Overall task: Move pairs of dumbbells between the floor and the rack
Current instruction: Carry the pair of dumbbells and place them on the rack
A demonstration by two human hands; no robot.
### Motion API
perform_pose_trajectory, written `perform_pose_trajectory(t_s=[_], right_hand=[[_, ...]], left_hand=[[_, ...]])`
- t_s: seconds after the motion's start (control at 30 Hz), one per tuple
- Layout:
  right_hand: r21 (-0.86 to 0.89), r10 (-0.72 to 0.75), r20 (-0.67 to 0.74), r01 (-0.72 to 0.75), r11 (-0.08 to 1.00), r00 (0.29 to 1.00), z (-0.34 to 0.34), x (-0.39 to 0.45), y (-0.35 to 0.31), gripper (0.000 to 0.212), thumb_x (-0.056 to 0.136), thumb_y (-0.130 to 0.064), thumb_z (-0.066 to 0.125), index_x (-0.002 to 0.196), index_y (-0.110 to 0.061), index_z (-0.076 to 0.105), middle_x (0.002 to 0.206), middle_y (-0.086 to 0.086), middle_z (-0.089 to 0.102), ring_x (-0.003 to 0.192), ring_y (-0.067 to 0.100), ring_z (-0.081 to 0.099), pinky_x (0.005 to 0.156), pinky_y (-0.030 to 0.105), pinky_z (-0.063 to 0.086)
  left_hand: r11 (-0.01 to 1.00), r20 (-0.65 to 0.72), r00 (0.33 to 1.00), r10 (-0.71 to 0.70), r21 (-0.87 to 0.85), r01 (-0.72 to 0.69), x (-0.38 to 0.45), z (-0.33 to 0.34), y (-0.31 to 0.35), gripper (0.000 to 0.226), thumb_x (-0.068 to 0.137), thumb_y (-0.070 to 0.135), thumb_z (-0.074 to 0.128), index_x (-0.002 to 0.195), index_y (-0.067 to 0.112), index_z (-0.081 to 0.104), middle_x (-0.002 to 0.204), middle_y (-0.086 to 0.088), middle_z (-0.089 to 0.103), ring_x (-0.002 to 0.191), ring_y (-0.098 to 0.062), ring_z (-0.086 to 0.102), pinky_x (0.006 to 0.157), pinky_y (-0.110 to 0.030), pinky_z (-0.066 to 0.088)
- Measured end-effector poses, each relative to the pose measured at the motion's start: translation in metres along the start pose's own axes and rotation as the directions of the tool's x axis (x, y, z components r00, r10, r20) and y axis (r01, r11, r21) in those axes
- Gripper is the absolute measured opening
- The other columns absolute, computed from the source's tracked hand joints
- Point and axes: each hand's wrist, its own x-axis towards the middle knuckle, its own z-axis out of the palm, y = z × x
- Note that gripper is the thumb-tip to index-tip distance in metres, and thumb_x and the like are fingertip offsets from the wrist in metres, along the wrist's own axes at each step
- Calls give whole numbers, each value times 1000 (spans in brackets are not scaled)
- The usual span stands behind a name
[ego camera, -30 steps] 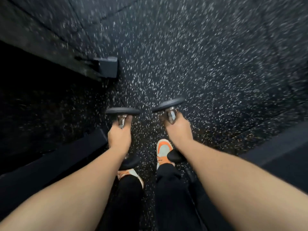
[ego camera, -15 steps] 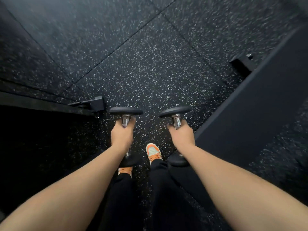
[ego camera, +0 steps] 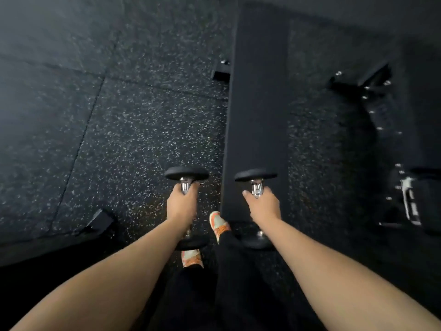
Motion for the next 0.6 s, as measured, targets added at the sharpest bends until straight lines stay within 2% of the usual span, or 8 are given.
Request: perform_pose_trajectory(t_s=[0.17, 0.33, 0.47, 0.6], right_hand=[[185, 176, -106, -155, 970, 979, -46, -39, 67, 32, 80, -50, 68, 83, -23, 52, 82, 9, 69, 70, 32, 69, 68, 52, 60], [365, 328, -177, -248, 898, 928, -97, -64, 141, 35, 83, -48, 69, 92, -17, 55, 85, 13, 69, 73, 35, 69, 70, 50, 60], [531, 439, -199, -280, 799, 876, -141, -86, 209, 35, 82, -48, 70, 86, -18, 51, 82, 14, 67, 70, 34, 66, 68, 50, 58], [665, 555, -223, -292, 687, 801, -196, -104, 290, 36, 80, -51, 70, 82, -22, 47, 81, 14, 67, 67, 32, 64, 66, 49, 56]], left_hand=[[989, 140, 986, 93, 102, -108, -37, 46, 23, 46, 73, 66, 52, 102, 31, 59, 91, -8, 71, 88, -38, 70, 81, -56, 57], [927, 318, 931, 181, 261, -269, -89, 118, 37, 46, 76, 64, 52, 101, 27, 59, 89, -8, 71, 78, -32, 69, 76, -49, 59], [836, 488, 851, 193, 372, -402, -145, 188, 36, 37, 78, 65, 52, 87, 29, 56, 80, -4, 67, 70, -28, 68, 69, -49, 60], [725, 648, 736, 196, 409, -554, -216, 275, 28, 35, 77, 66, 53, 87, 33, 58, 81, 0, 69, 72, -22, 68, 67, -42, 58]])
